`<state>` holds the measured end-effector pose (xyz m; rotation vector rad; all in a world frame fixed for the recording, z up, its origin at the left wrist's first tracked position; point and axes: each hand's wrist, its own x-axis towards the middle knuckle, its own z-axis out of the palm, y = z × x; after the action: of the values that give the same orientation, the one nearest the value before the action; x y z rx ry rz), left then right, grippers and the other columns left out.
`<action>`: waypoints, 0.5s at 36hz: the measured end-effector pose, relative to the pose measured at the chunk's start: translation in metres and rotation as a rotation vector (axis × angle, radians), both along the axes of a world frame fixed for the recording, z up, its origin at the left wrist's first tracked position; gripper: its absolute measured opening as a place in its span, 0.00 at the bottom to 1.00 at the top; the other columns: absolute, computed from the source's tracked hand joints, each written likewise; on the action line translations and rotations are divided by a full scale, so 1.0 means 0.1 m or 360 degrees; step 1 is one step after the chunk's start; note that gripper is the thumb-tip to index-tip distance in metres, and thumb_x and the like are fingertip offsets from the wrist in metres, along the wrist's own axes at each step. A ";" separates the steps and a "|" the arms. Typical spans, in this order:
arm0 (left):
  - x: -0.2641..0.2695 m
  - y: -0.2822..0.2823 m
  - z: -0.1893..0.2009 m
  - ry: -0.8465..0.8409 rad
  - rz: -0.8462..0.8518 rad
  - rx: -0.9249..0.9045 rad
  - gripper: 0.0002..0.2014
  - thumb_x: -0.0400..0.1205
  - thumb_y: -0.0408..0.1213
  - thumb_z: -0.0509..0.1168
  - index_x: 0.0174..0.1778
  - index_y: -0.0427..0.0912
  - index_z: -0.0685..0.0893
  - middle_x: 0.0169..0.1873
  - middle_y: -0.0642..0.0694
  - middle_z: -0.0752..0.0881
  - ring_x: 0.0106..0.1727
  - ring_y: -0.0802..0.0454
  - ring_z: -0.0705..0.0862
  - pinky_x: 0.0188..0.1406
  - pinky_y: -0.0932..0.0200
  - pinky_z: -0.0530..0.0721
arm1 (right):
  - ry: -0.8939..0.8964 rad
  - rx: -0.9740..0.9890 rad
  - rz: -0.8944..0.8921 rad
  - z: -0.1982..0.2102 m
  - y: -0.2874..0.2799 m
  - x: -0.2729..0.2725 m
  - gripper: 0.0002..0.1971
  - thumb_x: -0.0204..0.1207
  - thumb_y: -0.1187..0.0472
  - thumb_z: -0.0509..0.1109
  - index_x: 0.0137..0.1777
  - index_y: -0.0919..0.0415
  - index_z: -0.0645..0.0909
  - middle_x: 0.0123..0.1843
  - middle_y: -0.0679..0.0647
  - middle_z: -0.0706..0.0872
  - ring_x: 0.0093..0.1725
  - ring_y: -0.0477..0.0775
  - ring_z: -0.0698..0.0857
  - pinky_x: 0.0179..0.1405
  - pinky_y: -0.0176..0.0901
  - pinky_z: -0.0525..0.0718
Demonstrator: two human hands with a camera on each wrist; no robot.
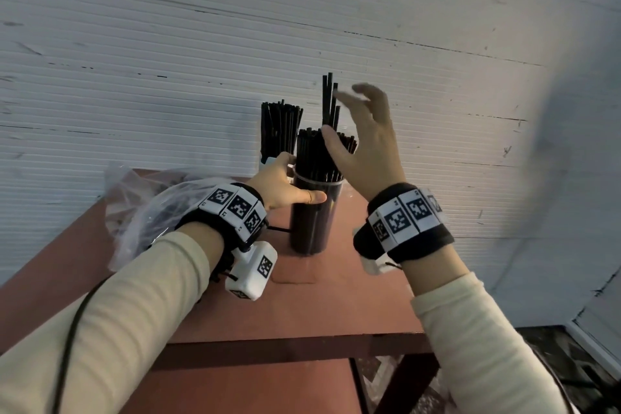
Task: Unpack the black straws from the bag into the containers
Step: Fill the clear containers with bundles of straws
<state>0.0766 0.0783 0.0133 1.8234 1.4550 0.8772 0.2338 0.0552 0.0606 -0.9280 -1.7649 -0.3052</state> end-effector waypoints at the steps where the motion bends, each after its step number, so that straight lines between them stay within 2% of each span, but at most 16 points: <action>1: 0.00 0.00 0.00 0.0005 0.0000 -0.0004 0.42 0.69 0.49 0.81 0.76 0.45 0.68 0.68 0.49 0.79 0.68 0.50 0.78 0.63 0.56 0.72 | -0.0034 -0.0029 0.0041 0.06 0.03 0.01 0.23 0.78 0.58 0.70 0.73 0.60 0.75 0.75 0.58 0.69 0.69 0.47 0.72 0.69 0.31 0.71; 2: 0.00 0.00 0.01 0.0012 0.0000 -0.0011 0.43 0.69 0.49 0.81 0.76 0.45 0.67 0.69 0.48 0.79 0.69 0.48 0.78 0.66 0.55 0.73 | -0.0080 -0.0057 0.0076 0.10 0.05 0.02 0.26 0.79 0.59 0.69 0.77 0.60 0.72 0.77 0.57 0.68 0.71 0.45 0.72 0.69 0.27 0.70; 3: 0.00 0.00 0.00 0.0018 0.0003 -0.0014 0.43 0.68 0.50 0.81 0.77 0.45 0.67 0.69 0.48 0.79 0.70 0.47 0.78 0.68 0.53 0.73 | -0.0124 -0.0090 0.0108 0.13 0.06 0.03 0.26 0.80 0.61 0.68 0.78 0.59 0.70 0.77 0.56 0.69 0.70 0.45 0.74 0.69 0.29 0.73; 4: 0.00 0.00 0.00 0.0026 0.0006 -0.0018 0.44 0.68 0.50 0.81 0.77 0.46 0.67 0.69 0.48 0.79 0.70 0.47 0.78 0.69 0.51 0.73 | -0.0151 -0.0128 0.0133 0.14 0.06 0.03 0.25 0.80 0.62 0.67 0.77 0.59 0.71 0.74 0.54 0.73 0.66 0.46 0.79 0.67 0.36 0.79; 6: -0.01 0.00 0.00 0.0033 0.0009 -0.0025 0.44 0.67 0.51 0.81 0.76 0.46 0.67 0.70 0.48 0.79 0.70 0.47 0.78 0.70 0.50 0.74 | -0.0129 -0.0168 0.0130 0.13 0.04 0.04 0.20 0.81 0.65 0.67 0.73 0.59 0.77 0.66 0.53 0.81 0.53 0.46 0.85 0.57 0.44 0.86; 9: -0.01 0.00 -0.01 0.0027 -0.0002 -0.0025 0.44 0.67 0.51 0.81 0.76 0.46 0.67 0.70 0.48 0.79 0.70 0.47 0.78 0.70 0.51 0.73 | -0.0009 -0.0168 0.0092 0.08 0.03 0.07 0.14 0.79 0.66 0.69 0.64 0.60 0.83 0.58 0.52 0.86 0.43 0.45 0.86 0.51 0.40 0.87; 11: -0.01 0.00 0.00 0.0013 -0.0007 -0.0035 0.44 0.68 0.50 0.81 0.77 0.45 0.67 0.70 0.47 0.79 0.71 0.47 0.77 0.69 0.52 0.72 | -0.0002 -0.0149 0.0099 0.05 0.01 0.08 0.12 0.77 0.66 0.71 0.59 0.60 0.85 0.53 0.51 0.87 0.43 0.48 0.86 0.50 0.42 0.87; 14: 0.00 -0.02 0.01 -0.0004 -0.0011 -0.0037 0.43 0.69 0.48 0.81 0.77 0.44 0.66 0.70 0.47 0.79 0.71 0.47 0.77 0.67 0.54 0.71 | -0.0094 -0.0123 0.0053 0.04 -0.01 0.07 0.08 0.77 0.64 0.70 0.55 0.61 0.85 0.48 0.51 0.89 0.49 0.54 0.85 0.52 0.46 0.83; 18: 0.00 -0.02 0.00 -0.0027 -0.0003 -0.0036 0.43 0.69 0.49 0.81 0.77 0.45 0.67 0.70 0.48 0.79 0.71 0.48 0.76 0.65 0.56 0.71 | -0.0122 -0.0209 0.0024 0.00 -0.01 0.09 0.08 0.80 0.63 0.68 0.55 0.61 0.85 0.48 0.51 0.89 0.52 0.54 0.83 0.53 0.37 0.73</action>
<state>0.0762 0.0760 0.0136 1.7964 1.4469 0.8701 0.2426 0.0542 0.0603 -1.0075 -1.8793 -0.2195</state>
